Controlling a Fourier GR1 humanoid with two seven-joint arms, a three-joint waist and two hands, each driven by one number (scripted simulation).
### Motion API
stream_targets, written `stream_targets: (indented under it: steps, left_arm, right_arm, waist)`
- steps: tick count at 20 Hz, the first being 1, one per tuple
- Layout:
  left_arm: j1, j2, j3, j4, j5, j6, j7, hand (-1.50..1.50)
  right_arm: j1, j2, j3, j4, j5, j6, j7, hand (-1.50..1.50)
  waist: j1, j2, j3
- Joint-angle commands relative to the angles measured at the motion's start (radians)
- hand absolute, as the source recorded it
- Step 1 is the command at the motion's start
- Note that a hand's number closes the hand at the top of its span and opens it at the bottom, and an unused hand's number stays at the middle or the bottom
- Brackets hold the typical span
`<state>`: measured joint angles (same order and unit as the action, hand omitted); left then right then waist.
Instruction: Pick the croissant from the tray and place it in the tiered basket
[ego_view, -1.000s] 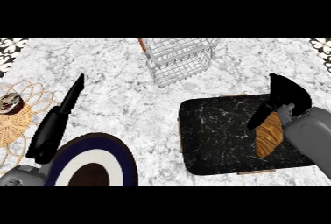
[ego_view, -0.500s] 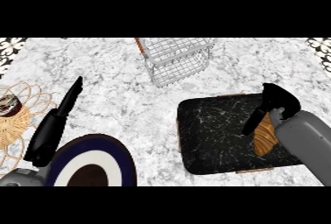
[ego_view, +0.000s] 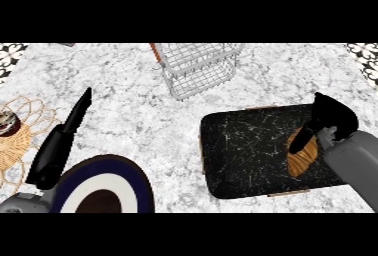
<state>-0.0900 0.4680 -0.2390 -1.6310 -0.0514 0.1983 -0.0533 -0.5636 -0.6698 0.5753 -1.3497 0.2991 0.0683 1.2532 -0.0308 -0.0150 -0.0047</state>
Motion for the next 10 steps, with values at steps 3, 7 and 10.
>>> stream_targets:
  steps: [3,7,10]
  left_arm:
    - [0.003,0.017,0.022,-0.034,0.016,-0.031,0.016,0.0]
    - [0.004,0.001,0.015,-0.029,-0.001,-0.024,0.024,0.0]
    - [0.06,0.01,0.015,-0.047,-0.011,-0.029,-0.023,0.0]
  right_arm:
    - [0.028,0.021,-0.057,-0.013,0.028,0.02,0.234,-1.5]
    - [0.065,0.037,-0.09,-0.074,0.04,0.043,0.234,-1.5]
    - [0.087,0.071,-0.106,-0.037,0.079,0.014,0.234,-1.5]
  waist:
    - [0.017,0.006,0.002]
    - [0.004,0.002,0.001]
    - [0.023,0.006,0.002]
